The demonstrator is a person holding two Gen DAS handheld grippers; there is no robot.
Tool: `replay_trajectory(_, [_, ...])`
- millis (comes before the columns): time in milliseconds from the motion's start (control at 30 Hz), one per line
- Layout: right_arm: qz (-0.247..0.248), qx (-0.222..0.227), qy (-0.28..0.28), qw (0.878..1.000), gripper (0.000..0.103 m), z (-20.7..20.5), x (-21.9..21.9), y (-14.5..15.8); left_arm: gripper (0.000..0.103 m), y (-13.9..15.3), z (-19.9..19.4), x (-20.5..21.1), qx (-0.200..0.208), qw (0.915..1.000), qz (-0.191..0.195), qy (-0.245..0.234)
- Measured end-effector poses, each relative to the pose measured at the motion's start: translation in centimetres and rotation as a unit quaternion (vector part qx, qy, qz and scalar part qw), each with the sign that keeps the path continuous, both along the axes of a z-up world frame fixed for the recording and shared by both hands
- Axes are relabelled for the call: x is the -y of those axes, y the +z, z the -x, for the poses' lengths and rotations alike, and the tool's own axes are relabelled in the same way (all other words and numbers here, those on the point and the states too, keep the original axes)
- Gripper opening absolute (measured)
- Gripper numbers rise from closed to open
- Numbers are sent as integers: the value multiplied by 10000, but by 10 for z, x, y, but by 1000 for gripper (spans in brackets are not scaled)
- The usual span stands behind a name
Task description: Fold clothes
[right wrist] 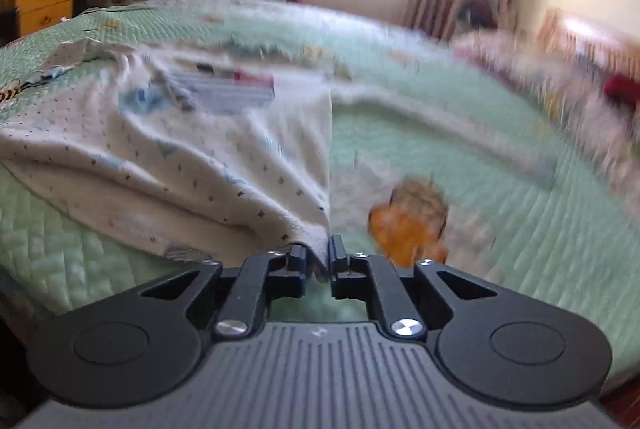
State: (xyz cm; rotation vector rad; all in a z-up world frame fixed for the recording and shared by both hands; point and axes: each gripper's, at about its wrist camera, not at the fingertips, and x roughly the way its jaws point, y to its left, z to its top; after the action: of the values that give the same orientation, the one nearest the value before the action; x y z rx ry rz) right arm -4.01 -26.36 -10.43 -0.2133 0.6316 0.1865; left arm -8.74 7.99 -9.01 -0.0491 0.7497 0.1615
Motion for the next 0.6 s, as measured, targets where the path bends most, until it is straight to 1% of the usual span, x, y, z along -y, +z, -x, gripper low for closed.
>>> replay_trajectory(67, [-212,-104,-107,9997,18,2,7,-6,2,0,3,0,16,10000,-25,-71])
replay_trajectory(100, [-276,-111,-134,9995,19,6,9,-3,3,1,4,0,15,10000,3,-79])
replay_trajectory(167, [-403,-123,-186,9989,27,13,15,3,8,2,6,-2,3,10000,56,-75])
replay_trajectory(200, [-428,-59,-149,9990,35,17,14,10,9,3,7,-2,-12,10000,79,-58])
replay_trajectory(233, [-453,7,-110,9989,40,21,13,16,13,4,8,-3,-27,9999,102,-41])
replay_trajectory(300, [-502,139,-32,9986,63,30,10,30,20,5,13,-3,-62,9999,110,-9])
replay_trajectory(367, [-609,277,221,9975,70,36,3,45,37,7,19,-1,-89,9999,76,17])
replay_trajectory(400, [-761,297,383,9959,70,36,-1,52,40,8,20,0,-82,10000,52,25])
replay_trajectory(433, [-935,308,555,9936,70,36,-7,60,46,9,21,1,-70,10000,30,30])
replay_trajectory(467, [-858,314,658,9936,71,31,-15,61,53,10,21,1,-59,10000,9,35])
replay_trajectory(500, [-773,319,758,9936,72,27,-24,63,56,11,22,2,-48,10000,-13,40])
replay_trajectory(533, [-687,324,859,9934,75,22,-33,64,62,12,23,3,-37,10000,-35,45])
replay_trajectory(567, [-601,329,959,9930,80,18,-41,66,65,13,23,4,-26,10000,-56,50])
replay_trajectory(600, [-515,334,1059,9925,81,13,-50,67,66,14,24,5,-15,10000,-78,55])
